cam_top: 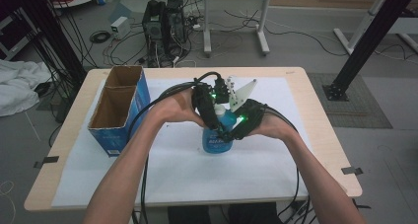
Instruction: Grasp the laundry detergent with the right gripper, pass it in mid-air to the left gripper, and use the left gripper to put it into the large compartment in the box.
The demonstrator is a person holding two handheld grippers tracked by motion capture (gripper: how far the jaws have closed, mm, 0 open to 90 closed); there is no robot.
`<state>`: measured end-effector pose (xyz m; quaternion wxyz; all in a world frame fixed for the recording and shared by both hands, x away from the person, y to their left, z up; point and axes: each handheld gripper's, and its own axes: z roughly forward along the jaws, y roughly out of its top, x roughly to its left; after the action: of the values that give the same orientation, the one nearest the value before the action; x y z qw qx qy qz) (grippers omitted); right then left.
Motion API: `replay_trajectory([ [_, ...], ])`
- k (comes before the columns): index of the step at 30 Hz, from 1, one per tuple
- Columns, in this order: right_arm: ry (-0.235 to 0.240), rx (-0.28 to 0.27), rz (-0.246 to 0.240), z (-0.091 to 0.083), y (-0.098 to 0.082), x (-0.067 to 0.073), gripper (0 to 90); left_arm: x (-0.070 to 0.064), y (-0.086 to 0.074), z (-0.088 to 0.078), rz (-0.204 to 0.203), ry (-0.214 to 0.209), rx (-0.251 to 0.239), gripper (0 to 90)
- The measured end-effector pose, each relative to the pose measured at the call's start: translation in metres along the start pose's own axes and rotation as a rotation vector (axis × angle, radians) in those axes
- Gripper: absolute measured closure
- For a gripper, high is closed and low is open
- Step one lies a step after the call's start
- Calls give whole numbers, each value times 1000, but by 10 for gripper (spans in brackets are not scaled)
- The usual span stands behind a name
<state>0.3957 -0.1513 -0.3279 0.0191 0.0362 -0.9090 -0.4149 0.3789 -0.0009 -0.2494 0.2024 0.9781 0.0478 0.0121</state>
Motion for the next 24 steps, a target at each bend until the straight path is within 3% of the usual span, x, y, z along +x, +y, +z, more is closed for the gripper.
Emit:
replay_trajectory([
  [3,36,28,37,0,0,3,433,0,-1,-1,1,-7,12,384],
  [8,25,54,26,5,-1,2,393,-2,-1,-3,-6,-11,-8,384],
  [9,26,53,11,5,-2,1,390,-1,-2,-4,1,-10,0,384],
  [11,31,44,35,5,-3,2,377,-3,-3,-3,-7,4,-6,384],
  [12,29,45,25,5,-3,2,370,-2,-3,-3,5,6,16,384],
  [17,33,36,23,4,-3,3,351,0,-4,-2,-1,-4,24,384],
  [19,12,37,-3,2,-3,-1,323,0,-4,-2,-2,-3,16,383],
  [24,7,27,22,2,-3,2,312,-1,-3,-1,0,-6,22,384],
])
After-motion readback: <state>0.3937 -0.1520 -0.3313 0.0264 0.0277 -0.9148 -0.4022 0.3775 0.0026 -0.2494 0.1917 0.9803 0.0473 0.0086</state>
